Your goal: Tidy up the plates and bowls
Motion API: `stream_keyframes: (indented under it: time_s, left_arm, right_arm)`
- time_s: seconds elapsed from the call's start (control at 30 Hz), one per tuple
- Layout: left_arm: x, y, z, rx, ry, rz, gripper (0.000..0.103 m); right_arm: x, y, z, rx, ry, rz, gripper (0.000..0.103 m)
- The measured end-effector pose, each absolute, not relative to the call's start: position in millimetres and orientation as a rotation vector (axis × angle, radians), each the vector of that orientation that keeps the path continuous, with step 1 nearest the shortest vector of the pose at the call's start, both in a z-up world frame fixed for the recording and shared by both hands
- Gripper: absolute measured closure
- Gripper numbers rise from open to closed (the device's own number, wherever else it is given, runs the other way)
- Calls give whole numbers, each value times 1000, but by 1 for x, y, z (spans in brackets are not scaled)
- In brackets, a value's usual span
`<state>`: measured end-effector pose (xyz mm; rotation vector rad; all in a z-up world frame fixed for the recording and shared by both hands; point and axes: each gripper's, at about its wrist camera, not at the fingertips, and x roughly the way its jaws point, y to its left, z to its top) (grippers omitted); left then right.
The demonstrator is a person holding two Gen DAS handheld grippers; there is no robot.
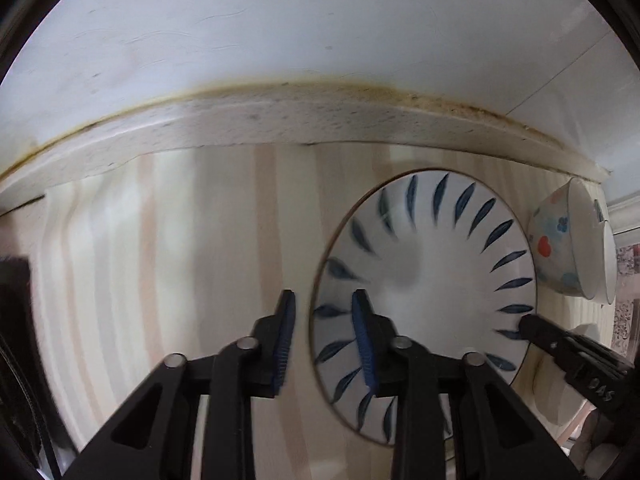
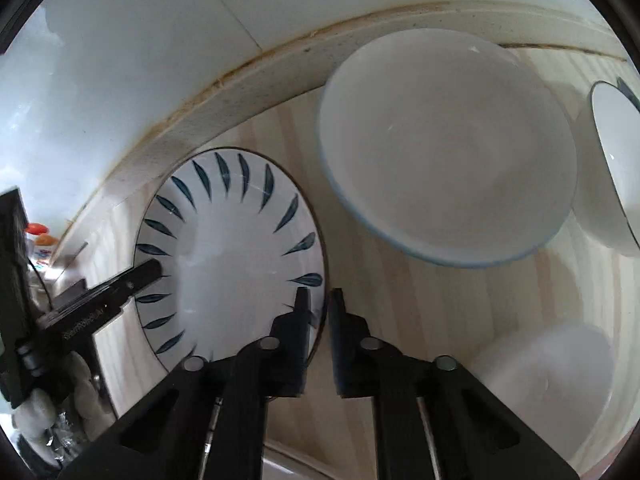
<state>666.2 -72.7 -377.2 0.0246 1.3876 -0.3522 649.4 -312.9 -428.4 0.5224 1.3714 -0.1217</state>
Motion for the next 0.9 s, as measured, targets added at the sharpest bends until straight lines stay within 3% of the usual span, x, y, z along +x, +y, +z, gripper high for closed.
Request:
stream_keyframes:
  time_s: [0.33, 0.9]
  left_arm:
    - [644, -71, -359, 66, 1320, -334, 85]
    - [543, -32, -262, -27, 1210, -314, 85]
  right_arm:
    - [642, -299, -419, 455, 1345, -105, 94]
    - [562, -284, -317, 394, 1240, 85, 94]
